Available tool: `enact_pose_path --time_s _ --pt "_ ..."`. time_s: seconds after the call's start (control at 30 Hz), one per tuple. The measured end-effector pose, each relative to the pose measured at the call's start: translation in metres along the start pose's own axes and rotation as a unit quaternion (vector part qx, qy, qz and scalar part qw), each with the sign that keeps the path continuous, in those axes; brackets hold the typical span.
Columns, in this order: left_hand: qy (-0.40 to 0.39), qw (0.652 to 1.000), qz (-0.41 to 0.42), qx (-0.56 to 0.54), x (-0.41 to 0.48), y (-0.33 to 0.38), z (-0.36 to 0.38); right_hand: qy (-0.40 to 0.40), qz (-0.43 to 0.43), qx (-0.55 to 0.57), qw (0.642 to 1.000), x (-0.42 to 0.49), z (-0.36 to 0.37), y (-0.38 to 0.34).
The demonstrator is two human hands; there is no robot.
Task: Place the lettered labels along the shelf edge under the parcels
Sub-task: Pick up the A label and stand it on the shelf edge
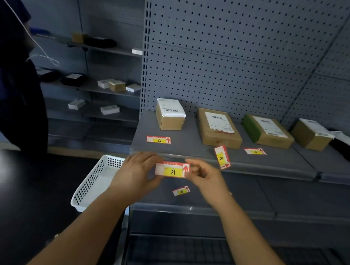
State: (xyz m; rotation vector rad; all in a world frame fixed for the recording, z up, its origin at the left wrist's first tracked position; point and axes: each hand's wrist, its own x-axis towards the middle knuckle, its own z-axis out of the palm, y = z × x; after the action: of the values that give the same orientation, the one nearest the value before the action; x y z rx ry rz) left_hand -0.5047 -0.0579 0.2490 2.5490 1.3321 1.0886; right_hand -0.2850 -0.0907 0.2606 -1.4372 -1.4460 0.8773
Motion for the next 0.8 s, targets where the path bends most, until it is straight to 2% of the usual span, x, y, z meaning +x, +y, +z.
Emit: enact_pose_path --time_s 0.17,0.27,0.37,0.47,0.8 --pt "0.0 0.999 -0.04 -0.01 0.007 -0.01 0.011 -0.002 0.011 -0.011 1.0 0.019 -0.002 0.004" --pt "-0.005 0.997 -0.076 0.011 0.009 -0.018 0.024 0.025 -0.002 -0.038 0.999 0.034 -0.012 0.001" --pt "0.0 0.996 -0.062 0.063 0.012 -0.02 0.041 0.043 -0.04 -0.079 0.995 0.052 -0.022 -0.002" --pt "0.016 0.994 -0.068 0.089 0.022 -0.017 0.054 0.028 -0.068 -0.12 0.99 0.065 -0.027 0.0" --pt "0.053 0.988 -0.081 0.118 0.034 -0.022 0.075 -0.006 -0.096 -0.148 0.984 0.085 -0.033 0.008"
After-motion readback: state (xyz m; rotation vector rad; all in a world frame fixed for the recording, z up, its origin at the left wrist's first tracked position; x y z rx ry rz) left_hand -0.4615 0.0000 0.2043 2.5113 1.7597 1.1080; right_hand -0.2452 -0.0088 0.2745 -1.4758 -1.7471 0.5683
